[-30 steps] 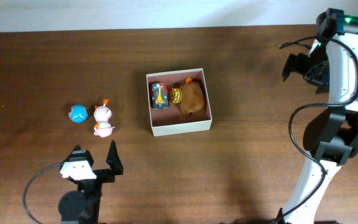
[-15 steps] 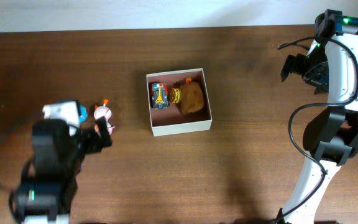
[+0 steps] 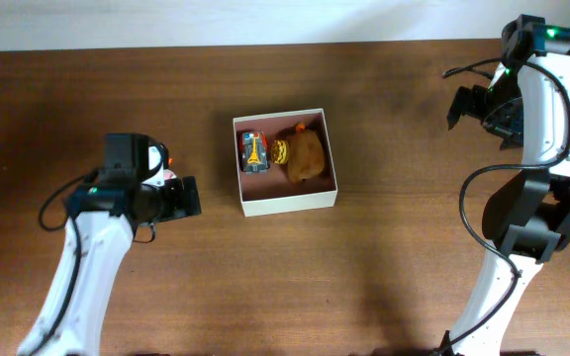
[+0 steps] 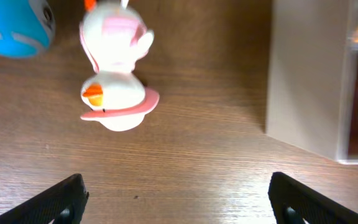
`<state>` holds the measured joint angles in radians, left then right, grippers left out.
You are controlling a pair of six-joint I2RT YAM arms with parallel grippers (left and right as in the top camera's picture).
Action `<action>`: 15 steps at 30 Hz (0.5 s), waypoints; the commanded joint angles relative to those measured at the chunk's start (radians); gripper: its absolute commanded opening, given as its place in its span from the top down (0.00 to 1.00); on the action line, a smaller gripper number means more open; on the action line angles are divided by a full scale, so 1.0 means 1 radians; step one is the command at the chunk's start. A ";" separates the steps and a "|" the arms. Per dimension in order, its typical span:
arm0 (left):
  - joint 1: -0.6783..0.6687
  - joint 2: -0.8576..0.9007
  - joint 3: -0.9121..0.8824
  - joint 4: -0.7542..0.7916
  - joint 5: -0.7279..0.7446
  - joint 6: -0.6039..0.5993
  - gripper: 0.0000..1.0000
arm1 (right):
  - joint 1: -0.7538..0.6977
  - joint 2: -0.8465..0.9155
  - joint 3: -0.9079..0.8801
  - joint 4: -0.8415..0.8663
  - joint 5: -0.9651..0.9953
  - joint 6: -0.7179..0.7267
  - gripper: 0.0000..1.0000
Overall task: Pack container
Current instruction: 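Move left gripper over the pink-white bunny figure and lower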
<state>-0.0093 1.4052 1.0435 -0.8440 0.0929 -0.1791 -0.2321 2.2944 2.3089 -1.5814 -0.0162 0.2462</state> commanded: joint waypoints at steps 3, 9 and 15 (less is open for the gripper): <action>0.006 0.156 0.015 0.053 -0.014 -0.074 0.08 | 0.003 0.003 -0.002 0.002 -0.002 -0.002 0.01; 0.006 0.228 0.015 0.119 -0.051 -0.128 0.18 | 0.003 0.003 -0.002 0.002 -0.002 -0.002 0.01; 0.006 0.242 0.015 0.129 -0.118 -0.151 0.30 | 0.003 0.003 -0.002 0.002 -0.002 -0.002 0.01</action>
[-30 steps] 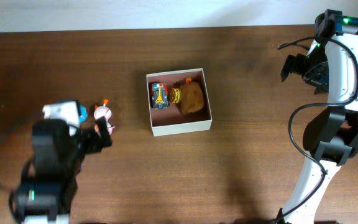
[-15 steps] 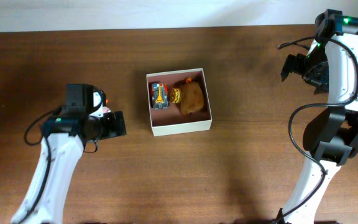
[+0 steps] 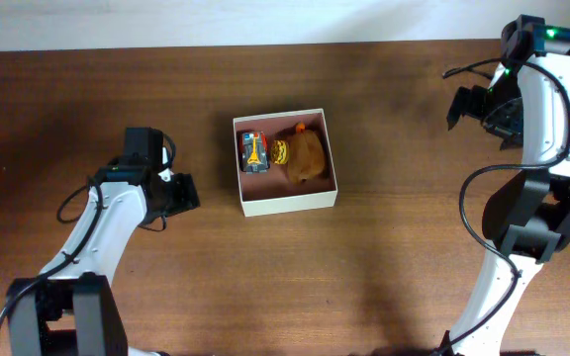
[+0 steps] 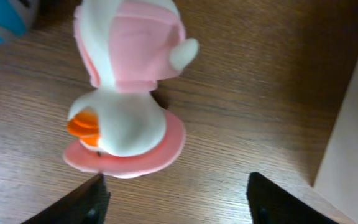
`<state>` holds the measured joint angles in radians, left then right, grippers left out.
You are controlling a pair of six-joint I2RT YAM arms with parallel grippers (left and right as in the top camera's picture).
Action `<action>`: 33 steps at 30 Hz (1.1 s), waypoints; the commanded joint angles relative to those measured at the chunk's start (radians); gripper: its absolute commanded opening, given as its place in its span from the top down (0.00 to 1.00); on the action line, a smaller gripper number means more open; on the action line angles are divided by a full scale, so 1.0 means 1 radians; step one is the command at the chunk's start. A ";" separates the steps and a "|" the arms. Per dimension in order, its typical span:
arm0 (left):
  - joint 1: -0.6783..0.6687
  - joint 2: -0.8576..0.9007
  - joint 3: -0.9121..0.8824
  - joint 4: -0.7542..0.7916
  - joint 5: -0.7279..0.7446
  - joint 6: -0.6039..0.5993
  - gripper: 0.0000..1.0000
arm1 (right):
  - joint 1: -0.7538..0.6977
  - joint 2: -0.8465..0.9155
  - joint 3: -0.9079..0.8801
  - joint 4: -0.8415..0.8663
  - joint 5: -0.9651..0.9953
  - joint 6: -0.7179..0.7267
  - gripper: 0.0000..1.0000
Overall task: Pack container
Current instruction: 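Move left gripper over the pink-white bunny figure and lower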
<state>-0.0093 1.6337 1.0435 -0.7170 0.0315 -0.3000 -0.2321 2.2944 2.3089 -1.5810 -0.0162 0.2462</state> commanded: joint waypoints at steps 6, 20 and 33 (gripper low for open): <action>0.006 0.033 0.015 0.007 -0.109 -0.029 0.30 | 0.003 0.003 -0.002 0.001 -0.002 -0.002 0.02; -0.004 0.040 0.015 0.081 -0.138 -0.027 0.21 | 0.003 0.003 -0.002 0.001 -0.002 -0.002 0.01; -0.037 0.172 0.015 0.134 -0.133 -0.022 0.51 | 0.003 0.003 -0.002 0.001 -0.002 -0.002 0.01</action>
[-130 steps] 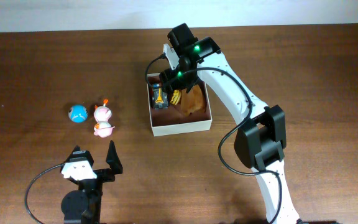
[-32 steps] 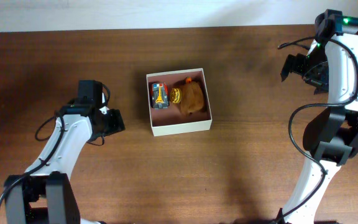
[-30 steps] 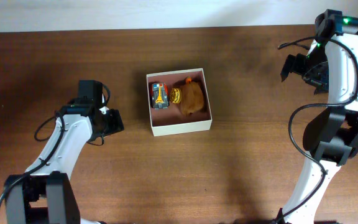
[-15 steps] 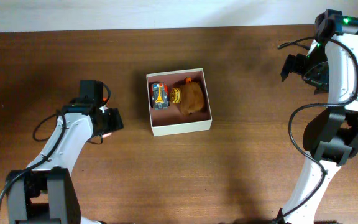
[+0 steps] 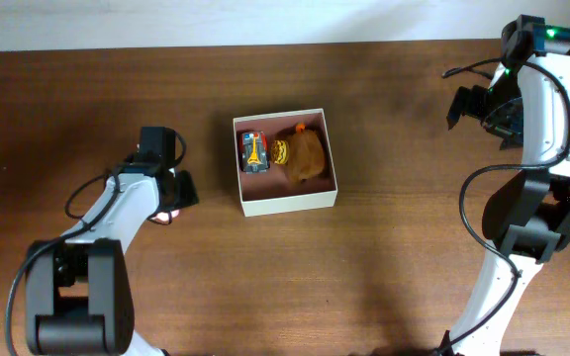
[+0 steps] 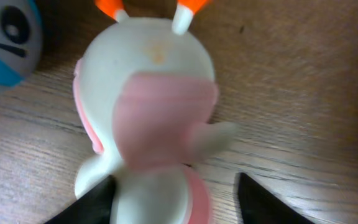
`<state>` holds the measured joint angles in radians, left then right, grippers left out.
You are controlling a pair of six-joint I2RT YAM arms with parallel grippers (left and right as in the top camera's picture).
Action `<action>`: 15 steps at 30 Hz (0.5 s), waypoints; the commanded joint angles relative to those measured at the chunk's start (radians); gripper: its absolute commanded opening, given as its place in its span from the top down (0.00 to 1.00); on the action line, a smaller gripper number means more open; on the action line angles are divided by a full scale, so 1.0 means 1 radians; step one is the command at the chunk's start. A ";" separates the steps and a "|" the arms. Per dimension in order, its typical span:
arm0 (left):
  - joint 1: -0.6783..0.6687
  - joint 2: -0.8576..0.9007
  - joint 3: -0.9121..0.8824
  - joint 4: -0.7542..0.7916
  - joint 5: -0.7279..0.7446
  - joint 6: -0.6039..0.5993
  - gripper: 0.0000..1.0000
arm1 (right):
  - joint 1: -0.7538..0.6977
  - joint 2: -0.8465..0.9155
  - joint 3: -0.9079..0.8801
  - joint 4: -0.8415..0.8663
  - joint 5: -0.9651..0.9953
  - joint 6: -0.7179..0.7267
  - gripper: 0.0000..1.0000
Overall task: Pack container
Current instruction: 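Move left gripper over the pink-white bunny figure and lower, then close left gripper on the bunny and lift it toward the box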
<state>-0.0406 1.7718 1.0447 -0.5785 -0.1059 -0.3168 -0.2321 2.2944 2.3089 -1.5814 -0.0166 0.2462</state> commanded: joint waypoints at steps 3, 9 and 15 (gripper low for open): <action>-0.005 0.040 0.014 -0.013 0.004 -0.005 0.72 | 0.003 0.003 -0.002 0.002 -0.001 -0.002 0.01; -0.005 0.040 0.021 -0.019 0.004 -0.005 0.90 | 0.003 0.003 -0.002 0.002 -0.001 -0.002 0.01; -0.005 0.034 0.146 -0.157 0.008 -0.005 0.98 | 0.003 0.003 -0.002 0.002 -0.001 -0.002 0.01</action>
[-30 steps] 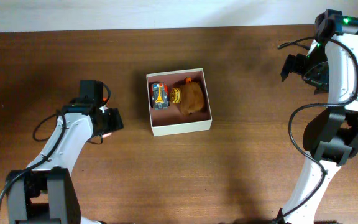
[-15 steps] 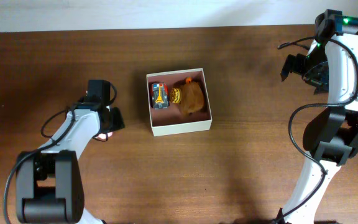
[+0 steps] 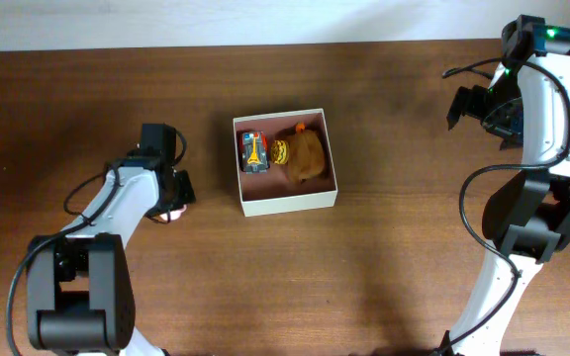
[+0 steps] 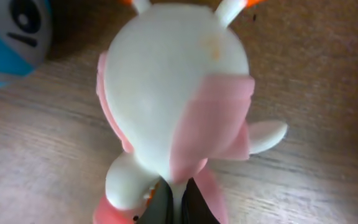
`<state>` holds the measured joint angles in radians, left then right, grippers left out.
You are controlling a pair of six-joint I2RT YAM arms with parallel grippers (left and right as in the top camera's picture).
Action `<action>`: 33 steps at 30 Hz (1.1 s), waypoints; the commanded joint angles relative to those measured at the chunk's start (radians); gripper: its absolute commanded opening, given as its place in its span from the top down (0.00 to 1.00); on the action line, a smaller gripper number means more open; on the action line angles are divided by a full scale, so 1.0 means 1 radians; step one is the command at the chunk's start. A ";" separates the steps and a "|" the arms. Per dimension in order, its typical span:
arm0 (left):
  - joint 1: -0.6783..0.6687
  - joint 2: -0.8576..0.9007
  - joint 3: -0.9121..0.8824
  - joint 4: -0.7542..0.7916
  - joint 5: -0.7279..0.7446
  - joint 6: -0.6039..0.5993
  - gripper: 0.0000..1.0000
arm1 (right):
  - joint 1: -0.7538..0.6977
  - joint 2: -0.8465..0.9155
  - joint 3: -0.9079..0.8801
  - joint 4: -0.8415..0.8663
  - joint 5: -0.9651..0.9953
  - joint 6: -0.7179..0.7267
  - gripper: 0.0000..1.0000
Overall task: Pack container
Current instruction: 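Close left gripper on the bunny and lift it toward the box, then lower the bunny into the box's front-left and release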
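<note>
A white and pink duck toy [image 4: 179, 93] with orange feet fills the left wrist view, lying on the wooden table. My left gripper [image 4: 176, 202] is shut on it, its dark fingers pinching a thin white part near the head. Overhead, the left gripper [image 3: 173, 196] sits left of the white box [image 3: 287, 204], and only a pink edge of the duck toy [image 3: 174, 212] shows beneath it. The box holds a toy car [image 3: 253, 151], a small burger [image 3: 281, 151] and a brown plush [image 3: 307, 156]. My right gripper [image 3: 463, 105] hangs at the far right, away from everything.
A blue round toy with a face [image 4: 8, 40] lies just beside the duck, at the top left of the wrist view; overhead it is hidden under the left arm. The box's front half has bare floor. The right arm's base stands at the right edge.
The left gripper's fingers stood apart on both sides of the duck; now they are shut on it. The wrist camera is slightly closer to the toy. The right arm has not moved.
The left gripper was open well short of the duck, with the box wall at its right. Then it was nearer, then close around the toy with fingers on either side. Now it is shut on the duck, which lies on the table.
</note>
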<state>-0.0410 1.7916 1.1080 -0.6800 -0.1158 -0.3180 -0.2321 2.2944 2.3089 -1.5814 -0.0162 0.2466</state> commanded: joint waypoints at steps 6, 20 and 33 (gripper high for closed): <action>-0.005 -0.003 0.291 -0.251 0.018 -0.003 0.98 | 0.003 0.003 -0.002 0.002 -0.002 -0.002 0.01; -0.217 -0.097 0.512 -0.406 0.200 0.397 0.98 | 0.003 0.003 -0.002 0.002 -0.002 -0.002 0.01; -0.397 -0.058 0.509 -0.351 0.199 0.763 0.98 | 0.003 0.003 -0.002 0.002 -0.002 -0.002 0.01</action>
<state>-0.4423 1.7206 1.6005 -1.0458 0.0723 0.3241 -0.2321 2.2944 2.3089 -1.5814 -0.0162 0.2466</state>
